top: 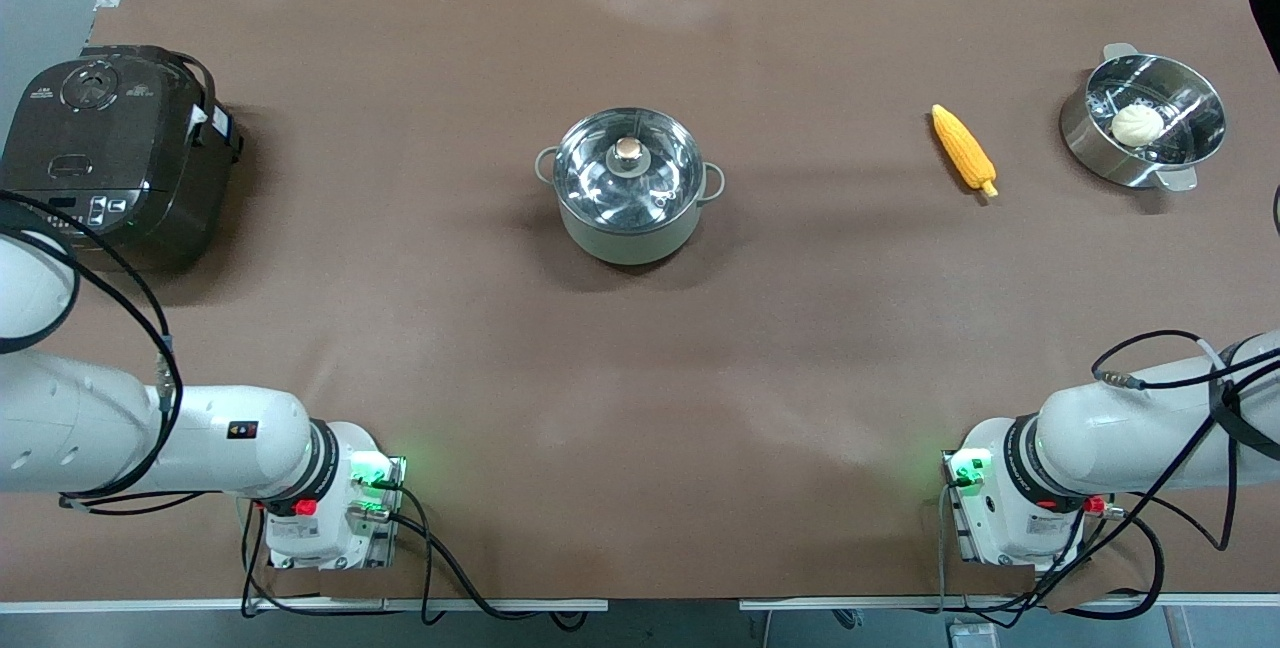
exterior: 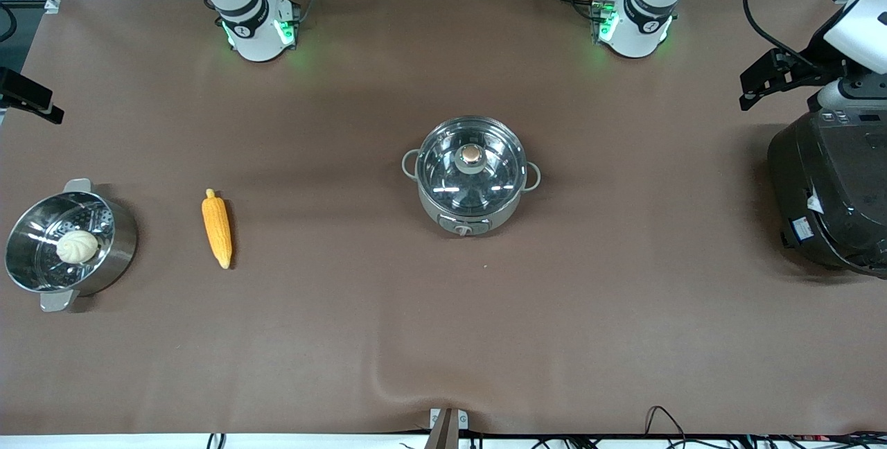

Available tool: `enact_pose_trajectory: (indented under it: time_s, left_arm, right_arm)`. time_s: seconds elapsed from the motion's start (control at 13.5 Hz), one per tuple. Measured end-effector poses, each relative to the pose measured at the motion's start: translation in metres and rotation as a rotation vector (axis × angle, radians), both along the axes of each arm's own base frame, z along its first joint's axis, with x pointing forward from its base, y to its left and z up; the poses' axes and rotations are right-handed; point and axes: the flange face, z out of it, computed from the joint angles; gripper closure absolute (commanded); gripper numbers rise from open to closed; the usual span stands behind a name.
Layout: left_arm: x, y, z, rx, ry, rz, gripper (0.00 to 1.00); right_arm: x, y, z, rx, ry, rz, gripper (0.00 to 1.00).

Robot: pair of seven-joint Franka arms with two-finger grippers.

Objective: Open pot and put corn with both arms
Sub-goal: 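Reach the left gripper to the glass lid knob while the right gripper reaches the corn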

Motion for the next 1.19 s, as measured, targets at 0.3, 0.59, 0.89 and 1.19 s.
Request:
enact_pose_trajectory:
  time_s: [0.3,0.59,0.89,1.19]
  left_arm:
    - [0.005,-0.004,-0.006,0.000,0.013,-0.008,0.00]
    - [0.031,-0.020,-0.031,-0.009,0.039,-0.039,0.00]
    - [0.039,-0.085,-0.050,-0.025,0.026,-0.053,0.00]
    - [0.023,-0.183,-0.070,-0.036,0.041,0.101,0.00]
  right_arm:
    - [0.000,0.000,0.000,0.000,0.000,-0.003,0.00]
    - [0.000,0.000,0.000,0.000,0.000,-0.003,0.00]
    - [0.000,0.001,0.000,0.000,0.000,-0.003,0.00]
    - [0.001,0.002,-0.002,0.001,0.003,-0.001,0.00]
